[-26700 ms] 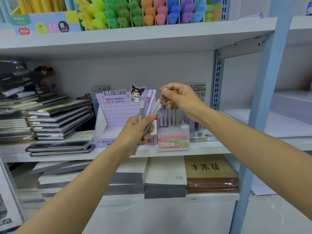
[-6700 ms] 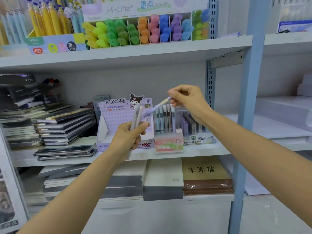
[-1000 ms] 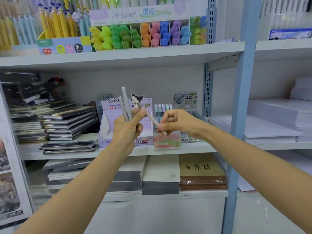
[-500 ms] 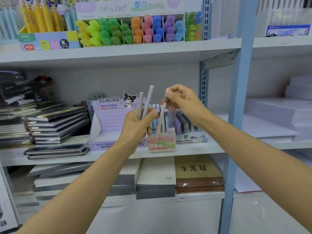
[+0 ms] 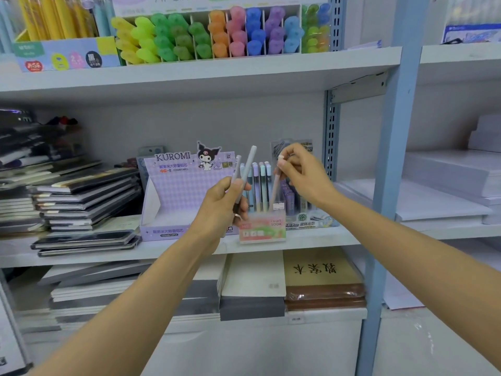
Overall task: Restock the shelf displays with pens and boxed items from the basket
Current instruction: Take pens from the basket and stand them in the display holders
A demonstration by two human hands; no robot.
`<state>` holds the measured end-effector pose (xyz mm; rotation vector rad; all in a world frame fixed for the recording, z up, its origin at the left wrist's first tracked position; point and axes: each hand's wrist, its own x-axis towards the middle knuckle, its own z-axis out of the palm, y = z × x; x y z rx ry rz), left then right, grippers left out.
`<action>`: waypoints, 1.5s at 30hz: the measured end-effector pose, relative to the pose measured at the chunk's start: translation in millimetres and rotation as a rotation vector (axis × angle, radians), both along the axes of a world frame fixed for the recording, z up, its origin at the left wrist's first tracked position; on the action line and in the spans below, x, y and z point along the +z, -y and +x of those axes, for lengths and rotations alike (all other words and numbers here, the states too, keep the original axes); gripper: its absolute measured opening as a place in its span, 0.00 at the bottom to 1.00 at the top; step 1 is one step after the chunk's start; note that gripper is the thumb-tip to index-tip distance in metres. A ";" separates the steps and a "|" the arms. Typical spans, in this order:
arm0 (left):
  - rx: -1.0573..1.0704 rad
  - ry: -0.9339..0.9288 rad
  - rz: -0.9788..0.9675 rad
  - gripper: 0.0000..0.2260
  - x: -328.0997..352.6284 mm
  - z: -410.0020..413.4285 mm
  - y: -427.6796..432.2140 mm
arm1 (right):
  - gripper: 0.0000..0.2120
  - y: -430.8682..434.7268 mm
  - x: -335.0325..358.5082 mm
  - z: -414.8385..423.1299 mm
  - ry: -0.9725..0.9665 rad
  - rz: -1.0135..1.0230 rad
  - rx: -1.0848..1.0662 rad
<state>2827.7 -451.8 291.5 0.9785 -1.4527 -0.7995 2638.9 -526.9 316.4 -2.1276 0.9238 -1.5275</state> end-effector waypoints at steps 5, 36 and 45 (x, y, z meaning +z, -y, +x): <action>0.001 0.002 -0.002 0.11 -3.8 1.9 0.5 | 0.02 3.3 6.3 -0.2 -0.130 -0.002 -0.020; 0.074 -0.410 0.173 0.09 22.8 27.4 -30.4 | 0.01 -56.4 32.0 6.2 0.352 0.302 0.301; 0.072 -0.596 -0.019 0.09 29.8 6.8 -44.4 | 0.04 -72.9 7.2 15.0 -0.035 0.374 0.491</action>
